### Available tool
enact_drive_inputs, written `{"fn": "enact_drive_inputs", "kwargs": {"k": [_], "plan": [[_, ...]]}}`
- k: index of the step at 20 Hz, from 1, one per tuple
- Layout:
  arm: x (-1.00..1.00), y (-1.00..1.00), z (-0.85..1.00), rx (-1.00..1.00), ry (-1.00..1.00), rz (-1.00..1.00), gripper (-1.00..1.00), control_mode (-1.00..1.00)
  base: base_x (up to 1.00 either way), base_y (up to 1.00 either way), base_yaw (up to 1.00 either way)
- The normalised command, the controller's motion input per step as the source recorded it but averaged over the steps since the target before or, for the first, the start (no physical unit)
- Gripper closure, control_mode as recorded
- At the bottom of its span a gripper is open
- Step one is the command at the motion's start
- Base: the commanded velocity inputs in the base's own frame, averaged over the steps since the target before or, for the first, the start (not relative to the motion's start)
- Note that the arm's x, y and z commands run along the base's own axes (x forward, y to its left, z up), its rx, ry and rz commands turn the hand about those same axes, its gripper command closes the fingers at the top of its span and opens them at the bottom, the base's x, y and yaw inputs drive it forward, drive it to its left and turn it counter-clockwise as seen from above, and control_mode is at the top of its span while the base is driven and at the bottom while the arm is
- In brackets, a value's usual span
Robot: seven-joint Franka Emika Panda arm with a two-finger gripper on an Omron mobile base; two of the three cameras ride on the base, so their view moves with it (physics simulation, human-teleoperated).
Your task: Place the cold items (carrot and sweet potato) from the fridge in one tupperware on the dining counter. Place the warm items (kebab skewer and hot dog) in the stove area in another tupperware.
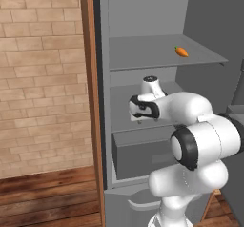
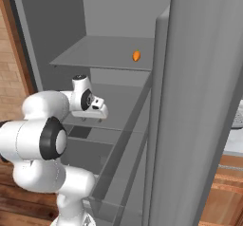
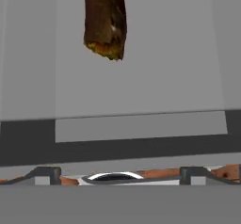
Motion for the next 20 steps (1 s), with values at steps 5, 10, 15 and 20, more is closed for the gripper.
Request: {"fn": "enact_drive_inputs", "kwargs": {"k": [5,10,15,20], "plan": [[0.33,0.00,-0.14,0.00,0.04,0.00,-1.00,-1.00,0.00,0.00,0.00],[0.36,0.00,-0.21,0.00,0.04,0.00,-1.00,-1.00,0.00,0.00,0.00],[0.35,0.00,-0.18,0.00,0.02,0.00,-1.00,-1.00,0.00,0.00,0.00],[0.32,0.00,-0.14,0.00,0.00,0.00,-1.00,-1.00,0.00,0.00,0.00]]}}
